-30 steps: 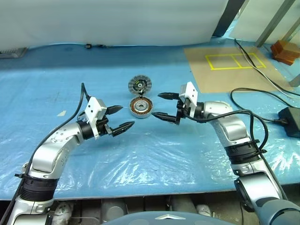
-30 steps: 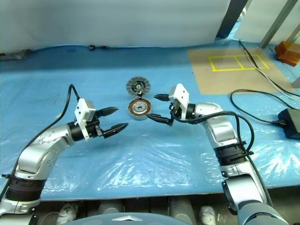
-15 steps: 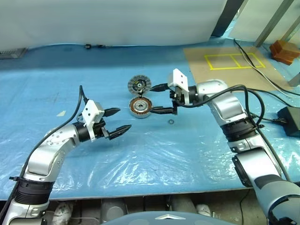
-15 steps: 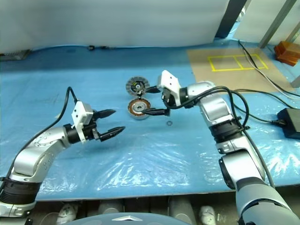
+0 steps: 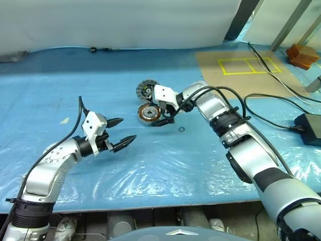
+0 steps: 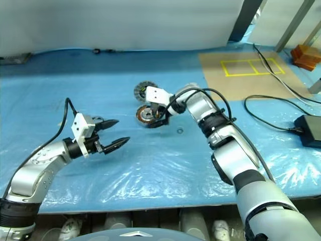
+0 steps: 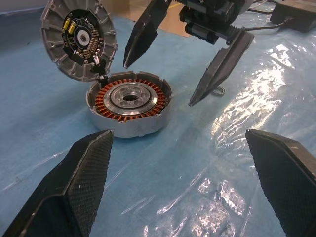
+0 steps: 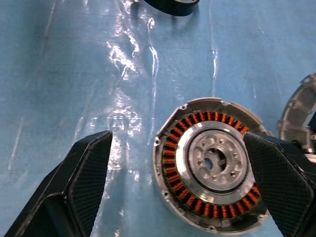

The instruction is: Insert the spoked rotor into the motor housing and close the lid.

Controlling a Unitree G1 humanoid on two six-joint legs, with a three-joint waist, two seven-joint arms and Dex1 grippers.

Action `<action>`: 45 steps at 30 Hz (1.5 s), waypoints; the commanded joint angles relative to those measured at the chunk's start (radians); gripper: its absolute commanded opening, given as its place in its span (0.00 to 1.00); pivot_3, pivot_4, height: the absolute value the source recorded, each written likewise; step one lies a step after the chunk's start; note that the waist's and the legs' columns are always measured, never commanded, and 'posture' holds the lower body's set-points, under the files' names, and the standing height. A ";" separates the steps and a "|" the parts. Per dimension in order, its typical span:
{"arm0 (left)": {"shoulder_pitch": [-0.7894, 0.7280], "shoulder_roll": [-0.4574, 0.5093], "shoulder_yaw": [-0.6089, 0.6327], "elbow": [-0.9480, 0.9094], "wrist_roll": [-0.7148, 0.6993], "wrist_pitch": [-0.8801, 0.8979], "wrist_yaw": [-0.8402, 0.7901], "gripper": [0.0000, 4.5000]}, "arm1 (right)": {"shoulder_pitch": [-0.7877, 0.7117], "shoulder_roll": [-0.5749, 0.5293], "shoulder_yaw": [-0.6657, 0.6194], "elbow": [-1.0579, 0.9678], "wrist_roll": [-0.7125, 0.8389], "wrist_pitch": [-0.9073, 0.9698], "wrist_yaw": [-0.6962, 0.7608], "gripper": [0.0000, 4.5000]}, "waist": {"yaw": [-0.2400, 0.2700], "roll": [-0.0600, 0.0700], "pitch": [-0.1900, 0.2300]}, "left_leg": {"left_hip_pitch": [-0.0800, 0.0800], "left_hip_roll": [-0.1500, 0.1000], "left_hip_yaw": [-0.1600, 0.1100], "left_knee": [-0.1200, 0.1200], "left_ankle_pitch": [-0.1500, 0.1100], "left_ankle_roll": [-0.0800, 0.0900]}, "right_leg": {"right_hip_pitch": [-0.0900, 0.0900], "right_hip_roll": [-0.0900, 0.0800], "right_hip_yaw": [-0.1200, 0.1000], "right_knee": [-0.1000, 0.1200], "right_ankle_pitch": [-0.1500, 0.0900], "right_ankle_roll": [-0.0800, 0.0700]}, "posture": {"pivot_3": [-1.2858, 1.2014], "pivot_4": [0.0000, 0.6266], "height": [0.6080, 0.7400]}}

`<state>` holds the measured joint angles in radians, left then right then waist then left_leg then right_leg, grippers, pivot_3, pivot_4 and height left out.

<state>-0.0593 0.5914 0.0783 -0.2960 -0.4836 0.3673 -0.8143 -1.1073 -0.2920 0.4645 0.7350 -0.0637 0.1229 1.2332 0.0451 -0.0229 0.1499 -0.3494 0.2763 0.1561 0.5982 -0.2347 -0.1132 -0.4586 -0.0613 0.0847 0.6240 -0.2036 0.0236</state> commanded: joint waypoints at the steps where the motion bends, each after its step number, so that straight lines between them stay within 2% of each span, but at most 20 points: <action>1: 0.005 -0.005 0.021 -0.049 -0.003 -0.018 0.014 1.00 | -0.034 0.010 0.001 0.035 -0.038 -0.043 0.006 0.99 | 0.000 0.000 0.000 | 0.000 0.000 0.000 0.000 0.000 0.000 | 0.000 0.000 0.000 0.000 0.000 0.000 | 0.52 0.24 1.00; 13: 0.023 -0.030 0.008 -0.071 -0.001 -0.014 0.042 1.00 | -0.073 0.082 0.012 0.206 -0.154 -0.136 -0.054 0.99 | -0.003 0.000 0.000 | -0.001 0.000 -0.002 0.000 0.000 0.000 | 0.000 0.000 -0.002 0.000 -0.001 -0.001 | 0.52 0.24 1.00; 21: 0.037 -0.033 0.007 -0.086 0.000 -0.014 0.051 1.00 | -0.053 0.088 0.034 0.229 -0.211 -0.219 -0.037 0.99 | -0.003 0.001 0.000 | -0.001 0.000 -0.002 0.000 0.001 0.001 | 0.000 0.000 -0.002 0.000 -0.001 -0.002 | 0.52 0.24 1.00; 33: 0.011 -0.038 -0.024 -0.158 -0.011 0.027 0.075 1.00 | -0.056 0.120 0.025 0.262 -0.227 -0.216 -0.044 0.99 | -0.004 0.001 0.000 | -0.001 0.001 -0.002 0.000 0.001 0.001 | 0.000 0.000 -0.002 0.001 -0.001 -0.002 | 0.52 0.24 1.00; 36: 0.008 -0.035 -0.023 -0.156 -0.012 0.028 0.073 1.00 | -0.055 0.125 0.026 0.273 -0.235 -0.217 -0.050 0.79 | -0.004 0.001 0.000 | -0.001 0.001 -0.002 0.000 0.001 0.001 | 0.000 0.000 -0.002 0.001 -0.001 -0.002 | 0.52 0.24 1.00; 40: 0.005 -0.035 -0.022 -0.150 -0.013 0.027 0.070 1.00 | -0.051 0.123 0.027 0.266 -0.246 -0.219 -0.052 0.48 | -0.005 0.001 0.000 | -0.001 0.001 -0.002 0.000 0.001 0.001 | 0.000 0.000 -0.003 0.000 -0.002 -0.003 | 0.52 0.24 1.00; 41: 0.004 -0.035 -0.022 -0.149 -0.013 0.027 0.069 1.00 | -0.050 0.121 0.031 0.263 -0.254 -0.218 -0.057 0.44 | -0.006 0.000 0.000 | 0.000 0.001 -0.002 0.000 0.001 0.001 | 0.000 0.000 -0.002 0.000 -0.002 -0.003 | 0.52 0.24 1.00; 45: -0.001 -0.038 -0.024 -0.144 -0.014 0.026 0.067 1.00 | -0.053 0.122 0.017 0.230 -0.241 -0.178 -0.040 0.44 | -0.006 0.001 0.000 | 0.001 0.001 -0.002 0.000 0.000 -0.001 | 0.001 0.000 -0.002 0.002 -0.002 -0.003 | 0.52 0.24 1.00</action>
<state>-0.0496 0.5522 0.0486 -0.4173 -0.4863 0.4006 -0.7398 -1.1628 -0.1750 0.4829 0.9865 -0.3041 -0.0755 1.1763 0.0396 -0.0220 0.1500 -0.3481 0.2769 0.1538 0.5983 -0.2349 -0.1139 -0.4576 -0.0613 0.0824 0.6264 -0.2050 0.0205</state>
